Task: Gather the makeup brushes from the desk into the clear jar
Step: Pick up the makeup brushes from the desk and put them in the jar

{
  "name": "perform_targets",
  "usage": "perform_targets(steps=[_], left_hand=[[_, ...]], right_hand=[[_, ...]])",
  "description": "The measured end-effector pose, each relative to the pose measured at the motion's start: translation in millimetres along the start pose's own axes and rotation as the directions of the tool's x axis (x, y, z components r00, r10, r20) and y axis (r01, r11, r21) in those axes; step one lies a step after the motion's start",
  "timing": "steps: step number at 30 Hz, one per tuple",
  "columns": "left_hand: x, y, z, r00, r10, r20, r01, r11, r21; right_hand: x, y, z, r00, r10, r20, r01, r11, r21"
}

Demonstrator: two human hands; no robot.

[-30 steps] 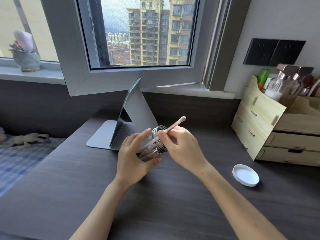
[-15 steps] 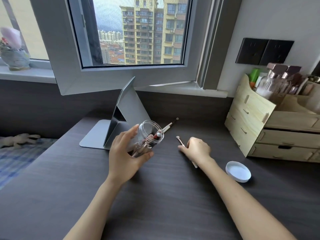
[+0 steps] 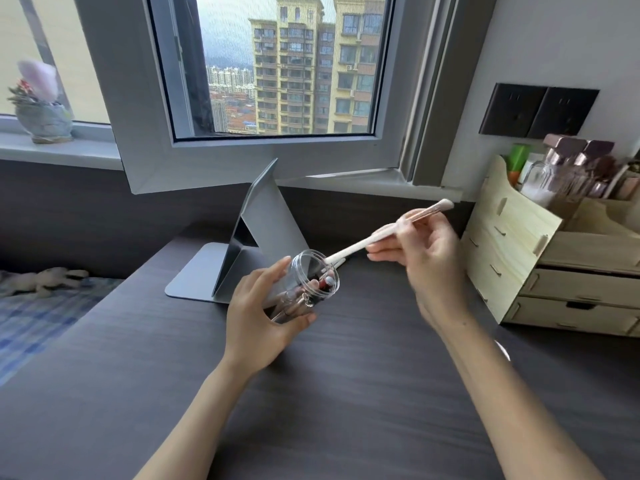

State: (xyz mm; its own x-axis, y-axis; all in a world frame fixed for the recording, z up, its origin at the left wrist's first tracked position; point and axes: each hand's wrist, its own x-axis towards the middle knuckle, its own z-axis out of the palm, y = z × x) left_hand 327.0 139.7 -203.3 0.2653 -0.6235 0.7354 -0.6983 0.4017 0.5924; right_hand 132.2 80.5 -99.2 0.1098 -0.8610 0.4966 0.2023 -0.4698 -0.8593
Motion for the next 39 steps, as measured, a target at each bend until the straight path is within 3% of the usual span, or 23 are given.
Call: perform_targets(steps=[4,9,10,12,13,15,16,18,19,20,22,25,27,29,32,37,39], left_hand=[[-0.2,-2.1,-0.5,1.0,-0.007,0.006,0.007,1.0,-0.029],[0.5,0.5,-2.4,1.0,-0.017,0.009,0.017,0.999,-0.032],[0.5,1.4,-2.7,1.0,-0.023,0.011,0.023,0.999,-0.037],[0.2,1.3,-3.5,0.999,-0.049,0.001,0.049,0.997,-0.066],[0.3,0.8,-3.9,0.998,-0.068,-0.011,0.067,0.995,-0.078],[0.8,-0.2,-4.3,0.992,-0.125,-0.029,0.121,0.987,-0.103],[1.2,-0.5,-4.1,0.987,-0.155,-0.035,0.15,0.981,-0.122],[2.2,-0.8,-4.0,0.978,-0.206,-0.044,0.196,0.967,-0.166],[2.7,-1.0,-4.0,0.973,-0.227,-0.044,0.215,0.958,-0.191],[3.3,-1.0,-3.9,0.968,-0.247,-0.043,0.232,0.948,-0.219],[3.8,-1.2,-4.4,0.96,-0.278,-0.043,0.257,0.93,-0.264],[4.7,-1.8,-5.8,0.951,-0.302,-0.058,0.275,0.919,-0.283],[5.1,-1.9,-5.8,0.951,-0.304,-0.064,0.273,0.916,-0.292],[5.7,-1.1,-5.3,0.951,-0.301,-0.064,0.27,0.916,-0.298],[5.8,0.5,-4.7,0.954,-0.295,-0.057,0.265,0.915,-0.303],[4.3,-0.1,-4.3,0.96,-0.275,-0.05,0.253,0.929,-0.27],[4.1,0.1,-4.7,0.96,-0.275,-0.052,0.252,0.932,-0.261]], right_hand=[[-17.8,9.3,22.8,0.985,-0.031,0.168,0.083,0.946,-0.315],[-25.7,36.2,36.1,0.952,-0.106,0.286,0.269,0.735,-0.623],[-26.1,36.0,36.8,0.945,-0.063,0.32,0.252,0.766,-0.592],[-21.4,29.1,33.4,0.894,0.111,0.434,0.044,0.942,-0.332],[-16.5,26.3,30.4,0.87,0.163,0.466,-0.091,0.981,-0.173],[0.1,36.5,23.8,0.901,0.225,0.37,-0.248,0.968,0.017],[11.2,49.5,22.3,0.925,0.269,0.267,-0.286,0.958,0.028],[32.1,84.1,23.7,0.946,0.315,0.077,-0.291,0.929,-0.23],[40.6,102.8,24.1,0.951,0.304,0.053,-0.249,0.856,-0.453],[47.8,120.7,23.3,0.951,0.298,0.086,-0.164,0.719,-0.675],[57.3,148.3,21.3,0.909,0.354,0.22,0.076,0.378,-0.923],[64.6,162.0,26.8,0.861,0.399,0.315,0.285,0.134,-0.949],[67.9,164.9,30.1,0.86,0.348,0.374,0.396,0.01,-0.918],[68.9,169.1,31.4,0.86,0.284,0.424,0.463,-0.085,-0.882],[64.9,165.0,31.1,0.817,0.283,0.503,0.548,-0.104,-0.83],[64.7,156.1,28.4,0.753,0.299,0.586,0.657,-0.308,-0.688],[61.7,149.8,25.6,0.727,0.31,0.613,0.687,-0.303,-0.661]])
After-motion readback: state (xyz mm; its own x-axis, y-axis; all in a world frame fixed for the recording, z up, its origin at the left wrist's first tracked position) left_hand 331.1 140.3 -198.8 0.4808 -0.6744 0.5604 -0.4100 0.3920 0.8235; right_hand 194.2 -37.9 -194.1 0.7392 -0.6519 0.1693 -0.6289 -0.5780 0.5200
